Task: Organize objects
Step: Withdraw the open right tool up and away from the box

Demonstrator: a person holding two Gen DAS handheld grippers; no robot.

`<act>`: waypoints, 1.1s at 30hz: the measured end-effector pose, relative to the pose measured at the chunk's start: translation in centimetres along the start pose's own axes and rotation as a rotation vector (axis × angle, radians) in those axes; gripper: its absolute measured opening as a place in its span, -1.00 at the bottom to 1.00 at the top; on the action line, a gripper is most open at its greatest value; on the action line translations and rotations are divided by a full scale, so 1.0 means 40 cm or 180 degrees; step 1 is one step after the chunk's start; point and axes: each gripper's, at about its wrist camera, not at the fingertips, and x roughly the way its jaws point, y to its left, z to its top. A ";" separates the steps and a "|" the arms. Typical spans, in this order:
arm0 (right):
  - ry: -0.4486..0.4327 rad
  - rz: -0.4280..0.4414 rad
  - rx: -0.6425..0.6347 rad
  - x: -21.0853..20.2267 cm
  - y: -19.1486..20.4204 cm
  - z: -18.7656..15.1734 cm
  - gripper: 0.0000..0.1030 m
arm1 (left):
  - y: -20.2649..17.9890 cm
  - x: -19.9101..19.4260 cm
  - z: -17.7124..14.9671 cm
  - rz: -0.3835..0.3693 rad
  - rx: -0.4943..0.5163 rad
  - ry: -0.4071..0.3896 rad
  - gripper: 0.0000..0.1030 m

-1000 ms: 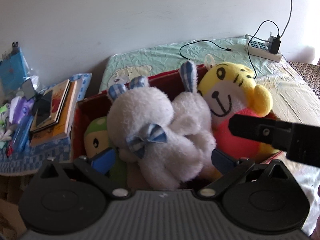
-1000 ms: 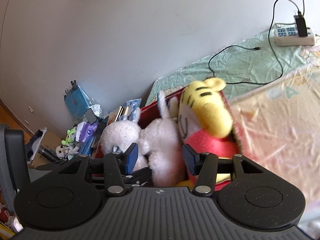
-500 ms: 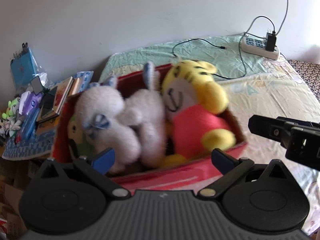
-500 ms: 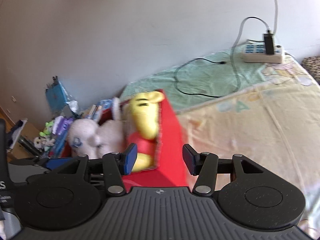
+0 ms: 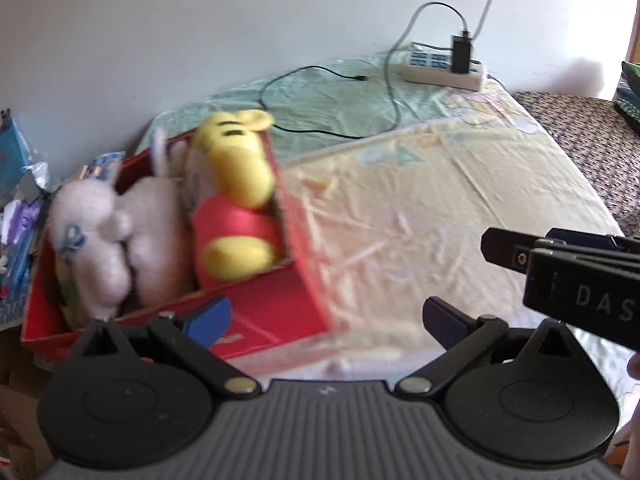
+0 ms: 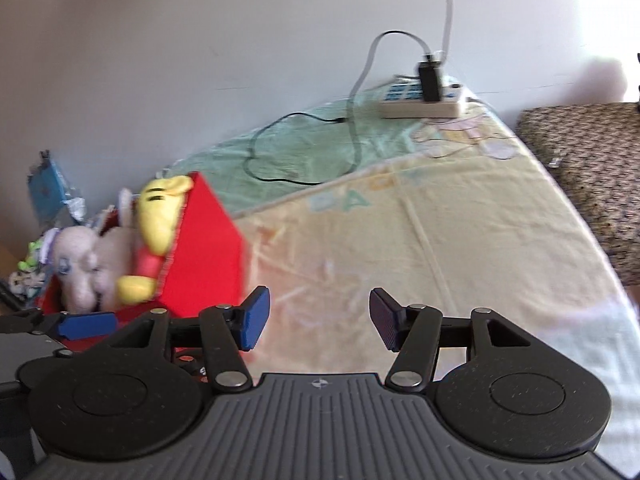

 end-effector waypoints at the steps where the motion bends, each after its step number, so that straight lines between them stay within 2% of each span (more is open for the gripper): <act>1: -0.0008 -0.0058 0.0011 -0.003 -0.009 -0.001 0.14 | -0.012 0.002 0.001 -0.0020 0.0007 0.0016 0.98; 7: -0.0013 -0.0337 0.0090 -0.009 -0.055 -0.007 0.17 | -0.068 0.013 -0.006 -0.0035 0.0059 0.0173 0.99; 9: -0.0016 -0.0435 0.0115 -0.009 -0.061 -0.009 0.23 | -0.081 0.019 -0.010 -0.0041 0.0069 0.0215 0.99; 13: -0.0051 -0.0619 0.0110 -0.008 -0.064 -0.013 0.28 | -0.095 0.026 -0.013 0.0086 0.0067 0.0234 0.98; 21: 0.0009 -0.0606 0.0104 -0.003 -0.056 -0.017 0.29 | -0.070 0.033 -0.014 0.0093 -0.0013 0.0280 0.94; 33: 0.0039 -0.0606 -0.0079 0.009 0.038 -0.017 0.32 | 0.029 0.029 -0.024 0.0203 -0.0197 0.0293 0.95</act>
